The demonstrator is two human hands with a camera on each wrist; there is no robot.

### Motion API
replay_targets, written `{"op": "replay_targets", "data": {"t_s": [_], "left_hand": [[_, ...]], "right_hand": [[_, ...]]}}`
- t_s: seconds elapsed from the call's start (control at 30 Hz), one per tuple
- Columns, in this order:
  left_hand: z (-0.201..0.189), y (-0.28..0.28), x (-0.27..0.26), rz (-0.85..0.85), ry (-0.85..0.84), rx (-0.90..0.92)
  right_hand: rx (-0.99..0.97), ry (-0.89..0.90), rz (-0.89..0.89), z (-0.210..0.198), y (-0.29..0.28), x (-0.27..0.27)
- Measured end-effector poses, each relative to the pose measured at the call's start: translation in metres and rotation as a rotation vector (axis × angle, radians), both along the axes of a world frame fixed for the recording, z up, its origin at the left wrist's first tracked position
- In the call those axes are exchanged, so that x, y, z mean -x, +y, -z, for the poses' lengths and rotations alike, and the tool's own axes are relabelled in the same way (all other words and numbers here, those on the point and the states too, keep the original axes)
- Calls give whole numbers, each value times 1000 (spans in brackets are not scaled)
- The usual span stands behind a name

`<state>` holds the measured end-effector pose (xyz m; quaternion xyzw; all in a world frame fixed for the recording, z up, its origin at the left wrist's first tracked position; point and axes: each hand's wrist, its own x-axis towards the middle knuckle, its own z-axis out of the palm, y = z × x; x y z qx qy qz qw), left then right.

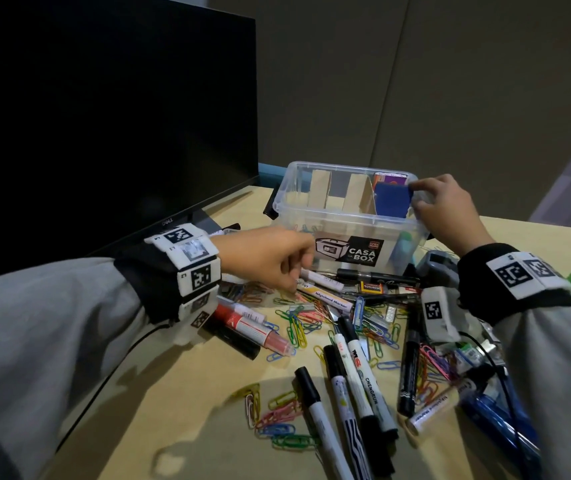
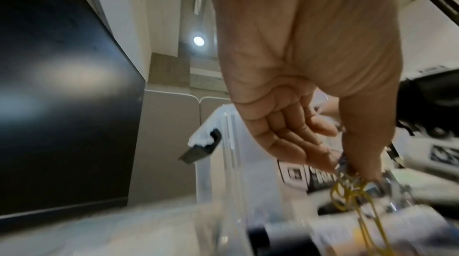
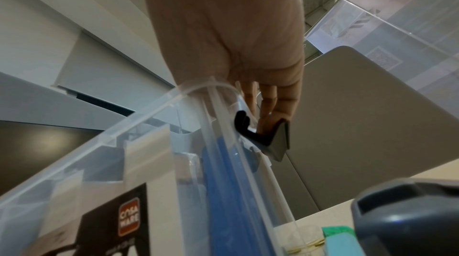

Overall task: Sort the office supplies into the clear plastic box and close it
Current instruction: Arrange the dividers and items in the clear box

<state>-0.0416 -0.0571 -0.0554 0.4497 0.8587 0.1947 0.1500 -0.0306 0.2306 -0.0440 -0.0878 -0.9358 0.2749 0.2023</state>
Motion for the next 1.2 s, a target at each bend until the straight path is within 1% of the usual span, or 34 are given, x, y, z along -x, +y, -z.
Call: {"op": "replay_targets", "data": {"t_s": [0.07, 0.17, 0.33, 0.43, 0.53, 0.6, 0.67, 0.73, 0.77, 0.8, 0.9, 0.97, 1.07, 1.13, 1.2], "left_hand": [[-12, -1, 2, -30, -3, -86], [-34, -1, 6, -93, 44, -236], [-67, 4, 27, -217, 95, -481], [-79, 11, 42, -299, 164, -565], [-80, 21, 53, -383, 222, -603], [-72, 27, 59, -444, 239, -546], [-60, 34, 61, -498, 249, -367], [-48, 38, 59, -532, 303, -184], [-44, 39, 57, -529, 344, -153], [-42, 39, 53, -509, 383, -159], [-43, 35, 37, -367, 447, -243], [-46, 30, 21, -192, 424, -217], [-40, 22, 2, 44, 350, -83], [-30, 16, -6, 119, 273, 66], [-16, 11, -12, 159, 190, 236]], "right_hand": [[0, -2, 3, 0, -1, -1], [-11, -1, 6, -1, -2, -1], [-29, -1, 10, -3, -2, -2], [-30, -2, 10, -3, -1, -2], [-24, 0, 7, -2, -1, -1], [-17, -2, 5, -2, -1, -2], [-14, 2, 5, -2, -1, -2], [-11, 4, 3, -2, -1, -3], [-8, 3, 2, -2, -1, -4], [-7, 1, 2, -2, -1, -4], [-6, -4, 2, -3, -2, -4], [-10, -4, 7, -3, -3, -4], [-10, -2, 10, -3, -3, -4], [-13, -4, 5, -3, -3, -4], [-12, -5, 5, -4, -3, -4]]}}
